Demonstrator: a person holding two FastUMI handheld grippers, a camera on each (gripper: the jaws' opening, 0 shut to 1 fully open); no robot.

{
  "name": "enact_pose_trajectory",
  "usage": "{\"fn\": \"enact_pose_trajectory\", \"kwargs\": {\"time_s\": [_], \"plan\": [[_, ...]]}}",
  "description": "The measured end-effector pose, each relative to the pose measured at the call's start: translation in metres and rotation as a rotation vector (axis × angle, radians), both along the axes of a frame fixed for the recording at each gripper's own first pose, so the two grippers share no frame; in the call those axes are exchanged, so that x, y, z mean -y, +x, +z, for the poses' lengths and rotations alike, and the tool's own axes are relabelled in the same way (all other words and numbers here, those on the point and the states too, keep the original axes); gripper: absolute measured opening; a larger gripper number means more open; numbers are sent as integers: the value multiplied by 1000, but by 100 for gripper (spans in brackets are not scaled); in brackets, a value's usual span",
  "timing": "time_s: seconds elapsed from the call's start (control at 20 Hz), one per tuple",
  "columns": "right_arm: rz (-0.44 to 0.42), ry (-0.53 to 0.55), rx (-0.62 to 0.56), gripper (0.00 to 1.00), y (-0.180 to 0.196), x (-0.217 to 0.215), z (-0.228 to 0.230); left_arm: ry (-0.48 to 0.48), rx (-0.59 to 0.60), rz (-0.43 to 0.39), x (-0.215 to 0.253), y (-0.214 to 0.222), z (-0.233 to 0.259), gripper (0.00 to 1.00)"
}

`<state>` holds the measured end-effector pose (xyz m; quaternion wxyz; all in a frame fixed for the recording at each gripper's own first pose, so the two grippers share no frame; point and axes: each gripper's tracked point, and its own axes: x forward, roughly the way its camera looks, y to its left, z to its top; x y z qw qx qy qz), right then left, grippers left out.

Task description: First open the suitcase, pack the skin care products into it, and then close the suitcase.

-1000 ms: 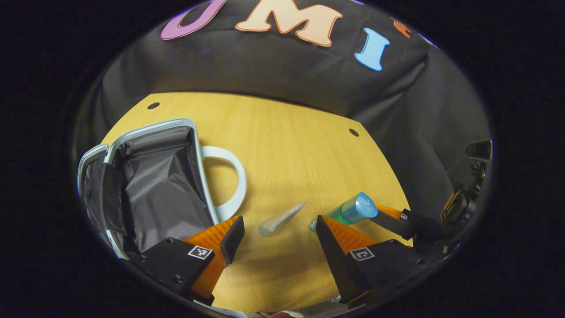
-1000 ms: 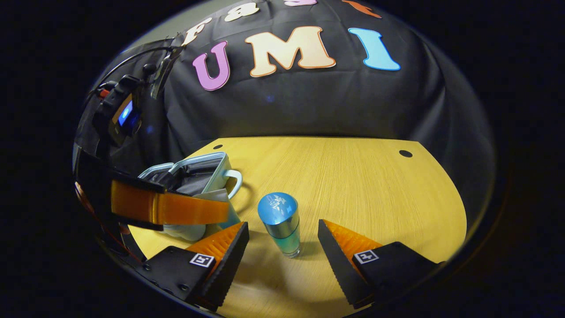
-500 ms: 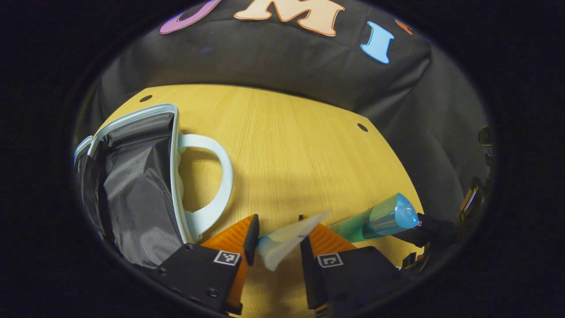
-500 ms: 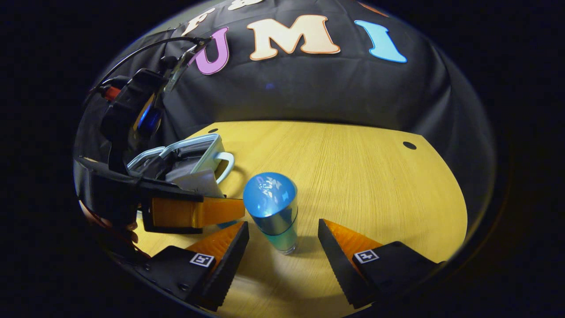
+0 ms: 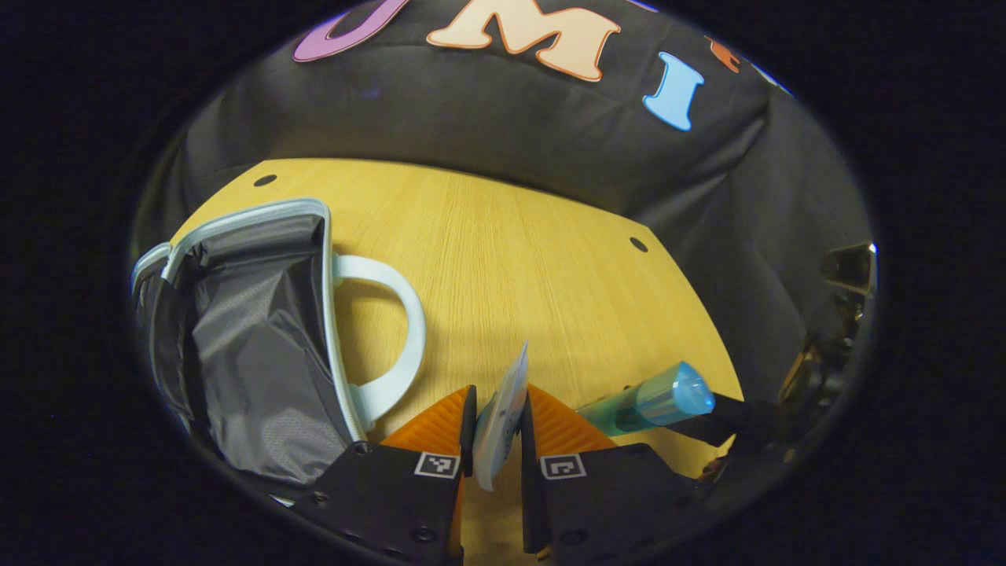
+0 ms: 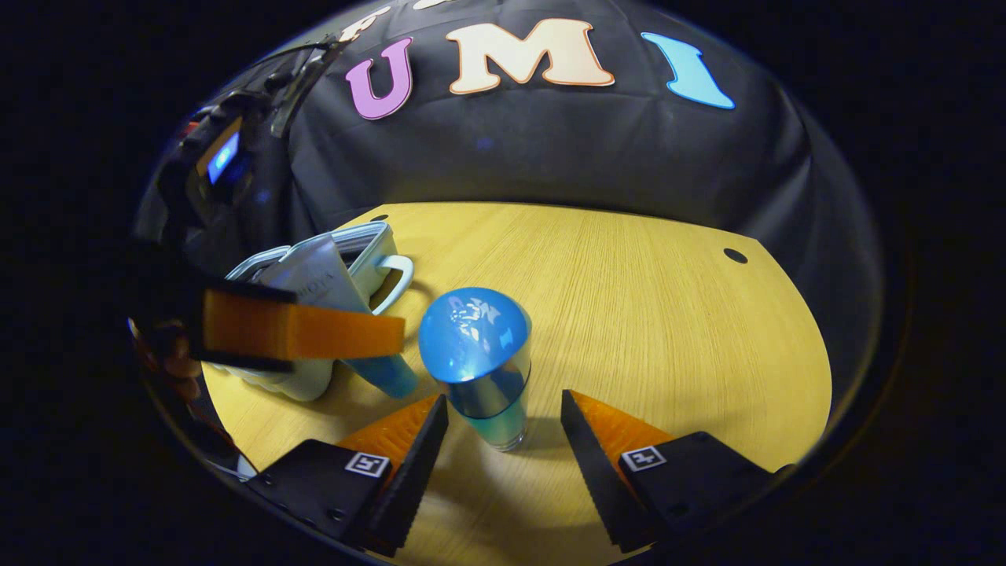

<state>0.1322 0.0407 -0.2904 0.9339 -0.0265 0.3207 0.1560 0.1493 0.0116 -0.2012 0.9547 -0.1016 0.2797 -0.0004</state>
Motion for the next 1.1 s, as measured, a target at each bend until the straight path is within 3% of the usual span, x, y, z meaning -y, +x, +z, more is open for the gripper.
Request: {"fn": "enact_pose_trajectory", "kwargs": {"time_s": [0.25,0.35,0.75,1.1], "plan": [[0,18,-4,66,6,-4,-4,-40,38,9,-17,-26,55,23],[-5,-10,15,47,7,-3,-4,-45,36,49,-40,-39,66,23],[-31,-57,37,40,4,0,-1,-25,-84,197,-147,-95,51,23],[-49,-49,75,38,-8,-12,48,-64,-329,140,-208,-108,-44,23]]}}
